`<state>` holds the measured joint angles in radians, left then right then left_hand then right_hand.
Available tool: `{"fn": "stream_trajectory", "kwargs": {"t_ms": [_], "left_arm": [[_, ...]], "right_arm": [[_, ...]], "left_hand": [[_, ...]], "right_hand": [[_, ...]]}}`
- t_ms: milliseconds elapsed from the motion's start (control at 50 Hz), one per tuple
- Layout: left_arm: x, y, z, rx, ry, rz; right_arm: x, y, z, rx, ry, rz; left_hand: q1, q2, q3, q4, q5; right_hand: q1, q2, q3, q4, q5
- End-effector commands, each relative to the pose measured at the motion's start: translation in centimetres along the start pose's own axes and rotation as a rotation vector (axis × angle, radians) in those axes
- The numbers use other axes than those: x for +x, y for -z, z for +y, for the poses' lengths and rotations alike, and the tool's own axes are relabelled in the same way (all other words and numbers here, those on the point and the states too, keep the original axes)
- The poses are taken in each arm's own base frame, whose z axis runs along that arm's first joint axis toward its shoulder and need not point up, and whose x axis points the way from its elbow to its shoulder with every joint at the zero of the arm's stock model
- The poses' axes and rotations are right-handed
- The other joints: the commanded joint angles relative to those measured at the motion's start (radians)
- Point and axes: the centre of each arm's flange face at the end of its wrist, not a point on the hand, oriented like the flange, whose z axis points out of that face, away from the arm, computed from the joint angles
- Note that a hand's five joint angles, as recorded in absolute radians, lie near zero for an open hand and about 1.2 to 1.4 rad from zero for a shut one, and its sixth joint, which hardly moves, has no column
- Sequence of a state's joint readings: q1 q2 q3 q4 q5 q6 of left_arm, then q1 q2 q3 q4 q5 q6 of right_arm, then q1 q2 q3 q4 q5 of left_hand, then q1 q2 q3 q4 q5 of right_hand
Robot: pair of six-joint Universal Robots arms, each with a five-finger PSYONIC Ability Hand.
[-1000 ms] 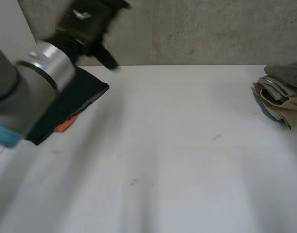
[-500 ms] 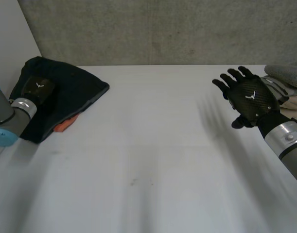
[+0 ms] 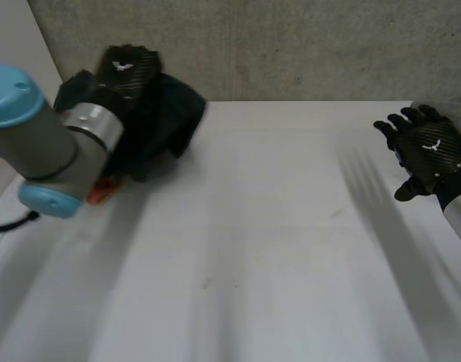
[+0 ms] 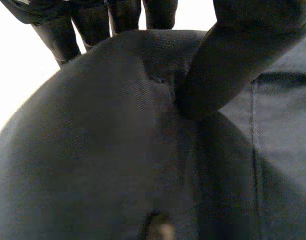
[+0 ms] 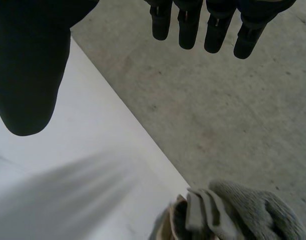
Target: Fold the laundry.
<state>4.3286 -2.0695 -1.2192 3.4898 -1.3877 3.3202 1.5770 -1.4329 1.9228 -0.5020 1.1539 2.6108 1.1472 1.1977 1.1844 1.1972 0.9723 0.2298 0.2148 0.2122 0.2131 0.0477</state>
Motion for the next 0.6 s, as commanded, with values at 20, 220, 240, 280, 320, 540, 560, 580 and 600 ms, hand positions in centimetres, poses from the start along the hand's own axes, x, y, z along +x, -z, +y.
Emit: {"fn": "stream_trajectory", "kwargs": {"t_ms": [20, 220, 240, 280, 320, 540, 560, 580, 600], "left_arm": [[11.5, 2.8, 0.3, -0.076, 0.176, 0.157], [20.2, 5.3, 2.9, -0.144, 0.300, 0.321], [20.2, 5.4, 2.5, -0.140, 0.301, 0.326], [19.3, 5.9, 0.2, -0.104, 0.299, 0.322], [18.2, 6.3, -1.6, -0.076, 0.292, 0.309], [8.1, 9.6, -2.5, -0.175, 0.013, 0.110], [8.0, 10.1, -2.3, -0.194, 0.007, 0.110], [7.6, 11.0, -1.6, -0.239, 0.001, 0.095], [7.4, 11.4, -1.2, -0.265, 0.000, 0.085]], "right_arm": [[0.3, 0.3, 0.0, -0.064, -0.025, 0.019], [0.1, 0.3, 0.7, -0.108, -0.032, 0.043], [0.1, 0.4, 0.7, -0.113, -0.034, 0.046], [0.1, 0.4, 0.9, -0.127, -0.038, 0.046], [0.2, 0.5, 0.9, -0.137, -0.041, 0.046], [-2.3, 0.8, -4.0, -0.168, -0.246, -0.121], [-2.4, 0.8, -4.3, -0.177, -0.268, -0.134], [-2.6, 0.9, -4.6, -0.211, -0.317, -0.163], [-2.8, 0.8, -4.5, -0.235, -0.343, -0.182]], "left_hand": [[0.249, 0.199, 0.212, 0.199, 0.249], [-0.784, -0.834, -0.821, -0.833, -0.783], [-0.804, -0.855, -0.842, -0.854, -0.804], [-0.851, -0.902, -0.888, -0.901, -0.851], [-0.866, -0.917, -0.903, -0.916, -0.866], [-0.866, -0.917, -0.903, -0.916, -0.866], [-0.866, -0.917, -0.903, -0.916, -0.866], [-0.863, -0.914, -0.900, -0.913, -0.863], [-0.863, -0.914, -0.900, -0.913, -0.863]], "right_hand": [[-0.055, -0.040, -0.038, -0.039, -0.048], [-0.055, -0.040, -0.038, -0.039, -0.048], [-0.055, -0.040, -0.038, -0.039, -0.048], [-0.055, -0.040, -0.038, -0.039, -0.048], [-0.055, -0.040, -0.038, -0.039, -0.048], [-0.055, -0.040, -0.038, -0.039, -0.048], [-0.055, -0.040, -0.038, -0.039, -0.048], [-0.055, -0.040, -0.038, -0.039, -0.048], [-0.055, -0.040, -0.038, -0.039, -0.048]]}}
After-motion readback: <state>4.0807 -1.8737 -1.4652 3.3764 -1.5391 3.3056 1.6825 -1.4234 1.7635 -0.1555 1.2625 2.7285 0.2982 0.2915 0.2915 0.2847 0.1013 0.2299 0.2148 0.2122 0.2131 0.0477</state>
